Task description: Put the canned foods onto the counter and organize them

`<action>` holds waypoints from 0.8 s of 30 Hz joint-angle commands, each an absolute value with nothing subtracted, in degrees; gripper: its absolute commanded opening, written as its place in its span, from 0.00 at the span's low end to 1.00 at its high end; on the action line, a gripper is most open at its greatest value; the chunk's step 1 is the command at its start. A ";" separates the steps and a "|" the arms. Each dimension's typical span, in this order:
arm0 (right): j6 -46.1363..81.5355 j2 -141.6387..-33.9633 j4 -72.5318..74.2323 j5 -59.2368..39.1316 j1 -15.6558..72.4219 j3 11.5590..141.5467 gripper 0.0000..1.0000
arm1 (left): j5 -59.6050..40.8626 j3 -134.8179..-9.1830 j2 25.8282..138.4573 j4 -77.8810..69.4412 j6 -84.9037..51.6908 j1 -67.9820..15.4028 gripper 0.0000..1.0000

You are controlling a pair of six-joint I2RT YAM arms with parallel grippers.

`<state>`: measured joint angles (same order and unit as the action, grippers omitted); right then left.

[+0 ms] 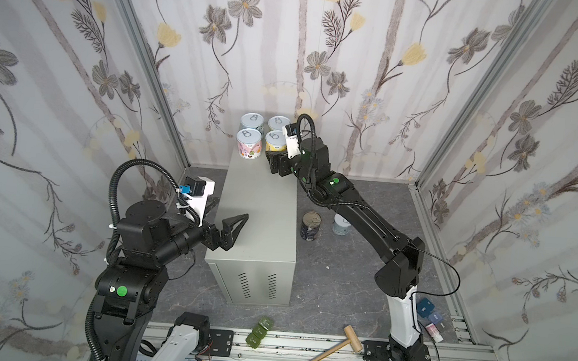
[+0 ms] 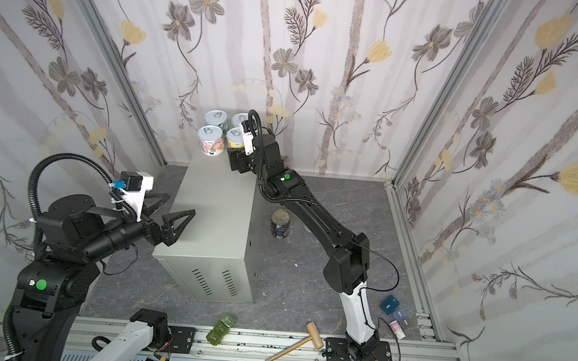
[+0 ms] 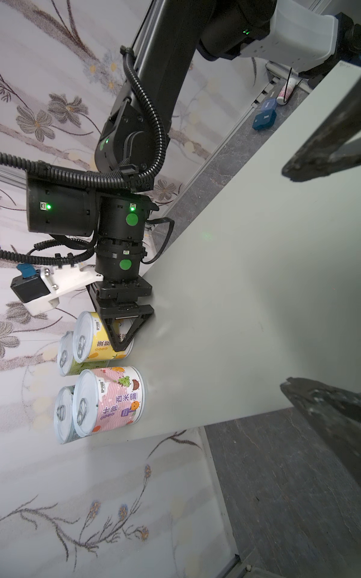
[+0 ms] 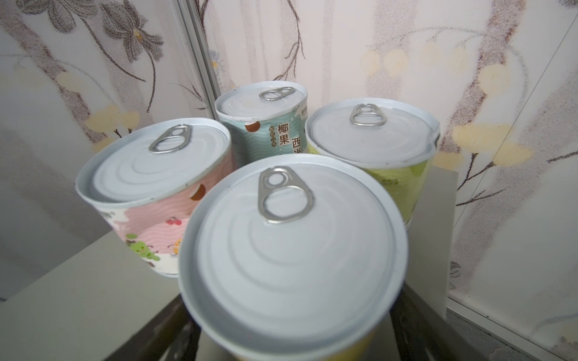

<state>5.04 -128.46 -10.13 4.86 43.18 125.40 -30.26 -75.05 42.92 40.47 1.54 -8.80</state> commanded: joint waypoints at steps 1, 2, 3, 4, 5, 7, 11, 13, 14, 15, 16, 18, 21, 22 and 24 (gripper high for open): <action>4.22 -125.75 -8.91 4.57 43.40 122.66 0.95 | -30.76 -75.55 43.07 38.54 1.95 -8.79 1.00; 4.24 -124.28 -7.64 4.61 43.41 120.28 0.97 | -30.77 -75.66 43.12 38.57 1.93 -8.79 1.00; 4.32 -122.73 -6.32 4.67 43.38 117.75 0.99 | -30.85 -75.76 43.13 38.58 1.91 -8.79 1.00; 4.44 -121.19 -5.52 4.91 43.35 115.84 1.00 | -30.94 -75.84 43.24 38.69 1.80 -8.81 1.00; 4.56 -119.65 -4.91 5.35 43.33 113.63 1.00 | -31.02 -75.92 43.24 38.67 1.83 -8.79 1.00; 4.78 -115.95 -3.65 6.12 43.17 109.03 1.00 | -31.11 -76.10 43.32 38.67 1.75 -8.79 1.00; 6.54 -107.58 -0.78 7.12 41.85 98.30 1.00 | -31.20 -76.09 43.51 38.69 1.51 -8.78 1.00; 7.61 -104.22 -0.53 6.73 40.37 94.10 1.00 | -31.29 -76.11 43.55 38.85 1.41 -8.79 1.00; 7.80 -102.40 -0.47 6.82 39.55 91.95 1.00 | -31.29 -76.09 43.50 38.90 1.33 -8.79 1.00; 7.87 -100.66 -0.10 7.01 38.84 89.39 1.00 | -31.22 -76.07 43.44 39.02 1.32 -8.79 1.00; 7.99 -98.99 0.11 7.20 38.17 87.35 1.00 | -31.20 -76.03 43.50 39.17 1.32 -8.78 1.00; 8.34 -95.56 0.63 7.47 36.60 82.79 1.00 | -30.96 -76.09 43.33 39.71 1.32 -8.75 1.00; 9.45 -91.87 0.09 8.65 33.97 77.10 1.00 | -30.68 -76.11 42.87 40.33 1.25 -8.79 1.00; 10.08 -89.47 -0.38 8.78 33.10 75.77 1.00 | -30.67 -76.11 42.74 40.42 1.15 -8.79 1.00; 11.88 -87.98 -2.72 9.64 31.18 73.17 1.00 | -30.67 -76.18 42.65 40.74 0.97 -8.76 1.00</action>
<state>9.08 -89.67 -2.66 7.66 32.77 75.53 -30.65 -75.66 42.74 40.84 1.48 -8.80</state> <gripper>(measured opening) 0.996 0.997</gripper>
